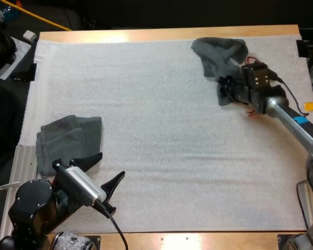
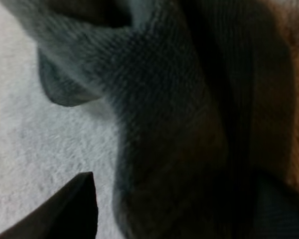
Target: Pick towel from pile, fold and stack
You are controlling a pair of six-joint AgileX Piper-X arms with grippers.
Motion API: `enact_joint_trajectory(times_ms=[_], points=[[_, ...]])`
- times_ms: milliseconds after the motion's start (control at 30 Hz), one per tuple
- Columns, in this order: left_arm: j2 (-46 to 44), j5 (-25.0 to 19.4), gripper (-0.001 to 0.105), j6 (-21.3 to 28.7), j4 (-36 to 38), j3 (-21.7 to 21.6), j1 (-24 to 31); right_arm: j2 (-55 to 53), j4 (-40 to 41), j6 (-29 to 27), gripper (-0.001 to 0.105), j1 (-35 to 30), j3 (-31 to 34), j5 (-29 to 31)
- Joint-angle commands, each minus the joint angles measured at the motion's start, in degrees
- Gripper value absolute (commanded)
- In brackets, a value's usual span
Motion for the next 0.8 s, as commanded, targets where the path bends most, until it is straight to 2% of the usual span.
enact_joint_trajectory(times_ms=[0, 67, 133, 267, 300, 400, 500, 767], points=[[0.2, 0.1, 0.062, -0.8, -1.0, -0.5, -0.4, 4.0, -0.2, 0.3, 0.062, 0.2, -2.7, 0.3], [0.2, 0.1, 0.062, -0.8, -1.0, -0.5, -0.4, 5.5, -0.3, 0.4, 0.062, 0.2, -3.4, 0.2], [0.0, 0.5, 0.062, -0.9, -0.5, -0.4, -0.2, 4.8, -0.5, 0.4, 0.057, 0.1, -3.0, -0.8], [0.0, 0.5, 0.062, -0.9, -0.2, -0.3, -0.2, 4.8, -0.1, 1.1, 0.007, 0.2, -3.2, -2.1], [0.0, 0.5, 0.062, -0.9, -0.2, -0.3, -0.2, 4.8, -0.1, 1.2, 0.001, 0.1, -3.4, -2.9], [0.1, 0.5, 0.062, -1.0, -0.1, -0.3, -0.2, 4.5, 0.6, 0.8, 0.000, 0.1, -3.4, -5.6], [0.2, 0.6, 0.062, -1.0, -0.1, -0.3, -0.2, 2.5, 2.1, -2.4, 0.000, 0.5, -3.5, -7.2], [0.0, 0.6, 0.062, -1.1, 0.0, -0.2, -0.2, -11.3, 9.0, -20.8, 0.000, 4.7, -3.9, 0.2]])
